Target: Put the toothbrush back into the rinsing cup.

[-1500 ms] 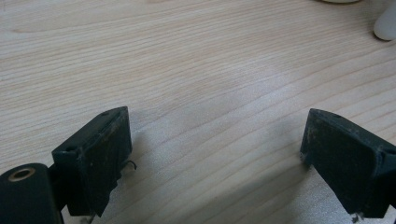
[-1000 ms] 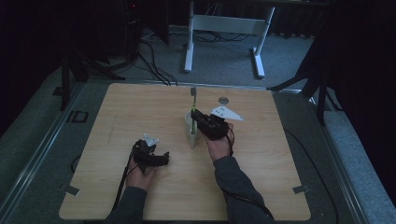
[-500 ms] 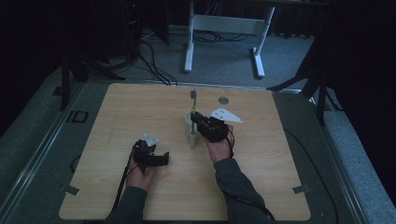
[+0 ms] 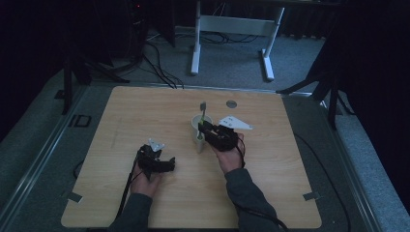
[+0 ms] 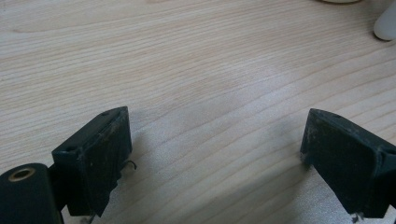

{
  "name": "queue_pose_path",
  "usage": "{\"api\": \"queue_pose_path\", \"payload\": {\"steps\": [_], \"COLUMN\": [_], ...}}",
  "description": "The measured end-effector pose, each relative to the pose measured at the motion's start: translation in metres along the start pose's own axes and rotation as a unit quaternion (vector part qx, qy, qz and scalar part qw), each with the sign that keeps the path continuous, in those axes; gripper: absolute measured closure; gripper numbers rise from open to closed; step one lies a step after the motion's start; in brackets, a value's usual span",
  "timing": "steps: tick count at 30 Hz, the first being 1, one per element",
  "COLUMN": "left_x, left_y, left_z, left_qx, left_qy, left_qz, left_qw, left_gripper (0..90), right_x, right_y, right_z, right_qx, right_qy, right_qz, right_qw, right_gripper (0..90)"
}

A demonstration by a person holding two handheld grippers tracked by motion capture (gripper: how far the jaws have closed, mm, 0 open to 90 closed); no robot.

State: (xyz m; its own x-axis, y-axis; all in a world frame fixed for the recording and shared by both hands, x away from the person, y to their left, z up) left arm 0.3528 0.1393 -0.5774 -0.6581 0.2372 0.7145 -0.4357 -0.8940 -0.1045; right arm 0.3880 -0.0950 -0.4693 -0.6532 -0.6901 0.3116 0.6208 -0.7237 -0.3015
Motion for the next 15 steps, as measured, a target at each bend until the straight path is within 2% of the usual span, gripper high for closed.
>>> {"api": "queue_pose_path", "payload": {"steps": [1, 3, 5, 8, 15], "left_x": [0.0, 0.0, 0.0, 0.0, 0.0], "left_y": [0.0, 0.0, 0.0, 0.001, 0.001], "left_z": [0.0, 0.0, 0.0, 0.0, 0.0], "left_qx": [0.0, 0.0, 0.0, 0.0, 0.0], "left_qy": [0.0, 0.0, -0.001, -0.001, -0.001], "left_qz": [0.0, -0.001, -0.001, -0.001, -0.001], "left_qw": [1.0, 1.0, 1.0, 1.0, 1.0], "left_gripper": [9.2, 9.1, 9.1, 9.1, 9.1], "right_x": [0.0, 0.001, 0.001, 0.002, 0.005], "right_y": [0.0, -0.002, -0.003, -0.003, -0.004], "right_z": [0.0, -0.005, -0.01, -0.012, -0.011], "right_qx": [0.0, 0.028, 0.037, 0.04, 0.048], "right_qy": [0.0, -0.002, -0.016, -0.02, -0.021], "right_qz": [0.0, -0.008, -0.007, -0.001, -0.006], "right_qw": [1.0, 0.9996, 0.9992, 0.999, 0.9986], "right_gripper": [59.5, 45.9, 40.7, 37.3, 36.8]}}
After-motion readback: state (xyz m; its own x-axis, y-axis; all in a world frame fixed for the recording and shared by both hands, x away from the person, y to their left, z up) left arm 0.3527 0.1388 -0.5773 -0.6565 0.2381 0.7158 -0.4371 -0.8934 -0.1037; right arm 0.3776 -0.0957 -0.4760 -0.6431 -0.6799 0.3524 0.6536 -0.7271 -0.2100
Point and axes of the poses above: each handheld gripper's, and its own axes: x roughly backward along the jaws, z roughly out of its top, y roughly to its right, the point moved 2 cm from there along -x, roughly forward along the jaws, and after that the axes turned 9 degrees about -x, right-handed, at the moved point
